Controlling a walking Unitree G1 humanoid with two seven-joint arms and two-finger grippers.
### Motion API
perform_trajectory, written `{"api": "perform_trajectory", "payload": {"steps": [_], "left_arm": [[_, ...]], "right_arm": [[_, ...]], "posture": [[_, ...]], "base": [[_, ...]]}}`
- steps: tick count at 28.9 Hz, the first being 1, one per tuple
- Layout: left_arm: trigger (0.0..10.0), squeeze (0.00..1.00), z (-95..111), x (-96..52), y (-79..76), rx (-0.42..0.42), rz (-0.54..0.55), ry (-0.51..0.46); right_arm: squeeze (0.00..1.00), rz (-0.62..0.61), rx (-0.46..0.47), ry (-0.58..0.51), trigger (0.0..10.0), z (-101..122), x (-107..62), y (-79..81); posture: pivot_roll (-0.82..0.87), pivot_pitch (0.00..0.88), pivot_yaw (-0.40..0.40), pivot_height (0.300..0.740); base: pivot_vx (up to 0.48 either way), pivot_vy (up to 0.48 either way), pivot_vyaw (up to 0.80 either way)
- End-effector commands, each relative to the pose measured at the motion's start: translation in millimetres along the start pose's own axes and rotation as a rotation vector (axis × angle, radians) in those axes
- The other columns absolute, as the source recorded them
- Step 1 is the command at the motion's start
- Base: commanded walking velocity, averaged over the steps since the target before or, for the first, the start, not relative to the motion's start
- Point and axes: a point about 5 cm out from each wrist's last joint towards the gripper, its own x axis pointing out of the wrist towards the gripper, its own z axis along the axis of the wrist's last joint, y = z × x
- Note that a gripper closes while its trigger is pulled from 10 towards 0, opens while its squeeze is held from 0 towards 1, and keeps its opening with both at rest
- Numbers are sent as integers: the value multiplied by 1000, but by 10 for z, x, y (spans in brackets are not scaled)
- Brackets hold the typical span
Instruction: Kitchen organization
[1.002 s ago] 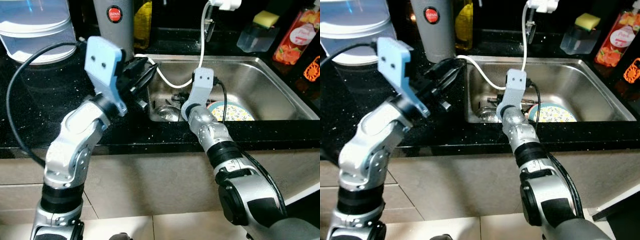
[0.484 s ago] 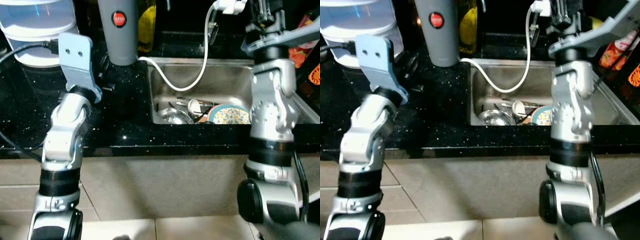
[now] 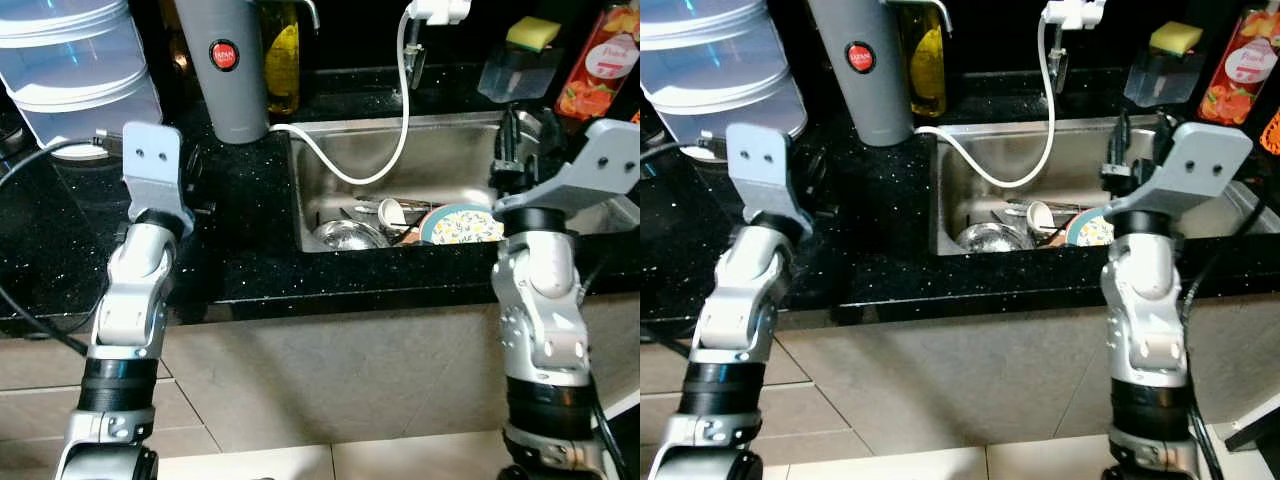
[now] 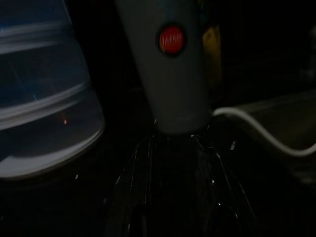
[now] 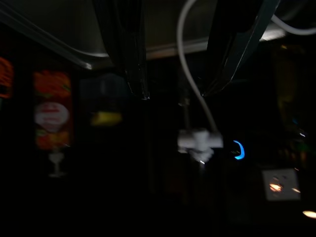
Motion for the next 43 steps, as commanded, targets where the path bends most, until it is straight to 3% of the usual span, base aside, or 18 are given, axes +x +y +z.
{"api": "perform_trajectory", "payload": {"steps": [1, 2, 4, 12, 16, 19, 20, 23, 26, 29, 31, 32, 34, 36, 38, 39, 40, 43], "left_arm": [[10000, 0, -93, -36, 12, -5, -18, 20], [10000, 0, -115, -68, -10, -67, -33, 9], [10000, 0, -125, -91, -23, -96, -34, -1], [10000, 0, -199, -172, -60, -64, 14, 7], [10000, 0, -173, -199, -167, -106, -63, 9], [10000, 0, -94, -177, -180, 4, -63, -54], [10000, 0, -94, -177, -180, 4, -63, -54], [10000, 0, 7, -171, -32, 116, 40, -119], [10000, 0, -1, -245, 308, 221, 243, -114], [10000, 0, -86, -345, 610, 213, 381, -48], [10000, 0, -134, -437, 812, 219, 463, -8], [10000, 0, -134, -437, 812, 219, 463, -8], [10000, 0, -138, -482, 887, 234, 493, -1], [10000, 0, -131, -492, 891, 254, 500, -8], [10000, 0, -114, -524, 883, 274, 504, -18], [10000, 0, -112, -541, 877, 279, 512, -20], [10000, 0, -112, -541, 877, 279, 512, -20], [10000, 0, -122, -583, 900, 275, 544, -12]], "right_arm": [[0, 25, -19, 10, 10000, -12, -31, 30], [0, 44, -30, 24, 10000, -59, -54, 61], [0, 53, -41, 38, 10000, -104, -80, 87], [0, 83, -69, 91, 10000, -197, -172, 129], [0, 55, -67, 89, 10000, -223, -84, 21], [0, -48, -128, 42, 10000, -149, 8, -182], [0, -48, -128, 42, 10000, -149, 8, -182], [0, -132, -294, -29, 10000, -14, 77, -486], [0, -267, -434, 4, 10000, -32, 46, -935], [0, -388, -493, 58, 10000, -86, -50, -1292], [0, -548, -537, 125, 10000, -142, -214, -1712], [0, -548, -537, 125, 10000, -142, -214, -1712], [0, -724, -567, 203, 10000, -190, -439, -2108], [0, -835, -569, 256, 10000, -221, -620, -2352], [0, -946, -638, 382, 10000, -325, -994, -2655], [0, -960, -688, 483, 10000, -440, -1209, -2749], [0, -960, -688, 483, 10000, -440, -1209, -2749], [0, -948, -764, 730, 10000, -747, -1711, -2794]], "posture": [[73, 0, 75, 740], [72, 0, 71, 740], [76, 0, 69, 740], [95, 0, 41, 740], [113, 0, 37, 740], [113, 0, 37, 740], [113, 0, 37, 740], [118, 0, 36, 740], [134, 0, 30, 740], [143, 0, 23, 740], [149, 0, 20, 740], [149, 0, 20, 740], [149, 0, 20, 740], [149, 0, 20, 740], [184, 0, -3, 740], [184, 0, -3, 740], [184, 0, -3, 740], [194, 0, -15, 740]], "base": [[0, 0, 0], [0, 0, 0], [0, 0, 0], [0, 0, 0], [0, 0, 0], [0, 0, 0], [0, 0, 0], [0, 0, 0], [0, 0, 0], [0, 0, 0], [0, 0, 0], [0, 0, 0], [0, 0, 0], [0, 0, 0], [0, 0, 0], [0, 0, 0], [0, 0, 0], [0, 0, 0]]}}
